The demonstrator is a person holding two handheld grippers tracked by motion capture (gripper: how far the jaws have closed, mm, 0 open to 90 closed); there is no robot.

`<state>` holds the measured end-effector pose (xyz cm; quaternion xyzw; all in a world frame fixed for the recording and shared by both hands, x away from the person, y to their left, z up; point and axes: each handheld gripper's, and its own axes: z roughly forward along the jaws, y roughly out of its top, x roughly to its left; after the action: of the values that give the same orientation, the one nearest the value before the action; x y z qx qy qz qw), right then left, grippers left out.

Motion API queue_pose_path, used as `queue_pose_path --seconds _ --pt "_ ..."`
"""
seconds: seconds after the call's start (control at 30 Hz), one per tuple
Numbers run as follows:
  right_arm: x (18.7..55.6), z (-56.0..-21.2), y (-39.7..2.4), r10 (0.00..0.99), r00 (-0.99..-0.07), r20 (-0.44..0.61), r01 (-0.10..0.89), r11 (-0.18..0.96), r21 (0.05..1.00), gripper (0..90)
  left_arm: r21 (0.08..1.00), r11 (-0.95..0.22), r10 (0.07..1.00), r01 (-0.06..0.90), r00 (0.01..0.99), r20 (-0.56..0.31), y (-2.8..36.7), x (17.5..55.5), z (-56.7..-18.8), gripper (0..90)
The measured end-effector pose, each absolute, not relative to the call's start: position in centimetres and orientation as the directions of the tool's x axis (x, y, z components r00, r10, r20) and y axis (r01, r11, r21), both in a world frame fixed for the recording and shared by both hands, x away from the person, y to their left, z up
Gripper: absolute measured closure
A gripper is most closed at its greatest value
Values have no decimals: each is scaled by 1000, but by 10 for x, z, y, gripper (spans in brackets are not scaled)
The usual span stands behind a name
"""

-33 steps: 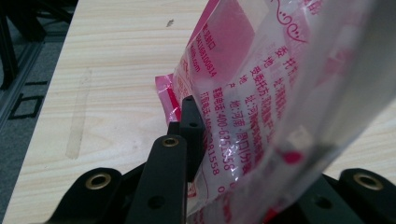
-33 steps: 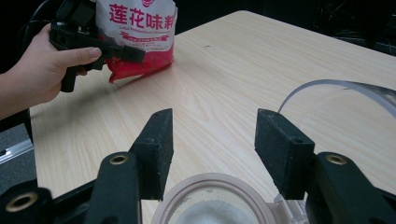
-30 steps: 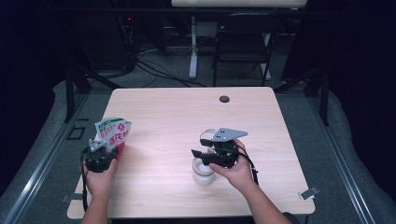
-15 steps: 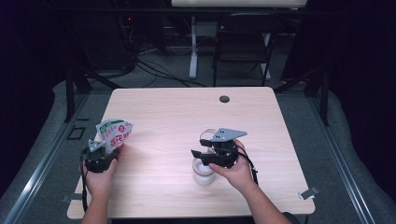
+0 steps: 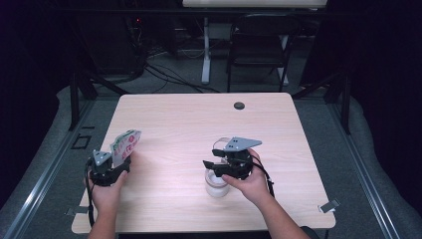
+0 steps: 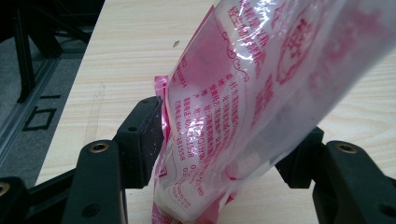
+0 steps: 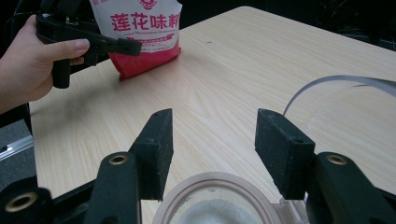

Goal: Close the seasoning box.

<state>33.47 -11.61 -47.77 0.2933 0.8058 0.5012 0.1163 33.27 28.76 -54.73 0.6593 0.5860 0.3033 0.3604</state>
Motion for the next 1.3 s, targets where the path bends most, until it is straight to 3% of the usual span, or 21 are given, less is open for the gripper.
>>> queue_pose_path --seconds 1.3 --pt "333 -476 -116 589 -802 100 350 328 877 462 838 -185 961 513 273 45 246 323 -539 400"
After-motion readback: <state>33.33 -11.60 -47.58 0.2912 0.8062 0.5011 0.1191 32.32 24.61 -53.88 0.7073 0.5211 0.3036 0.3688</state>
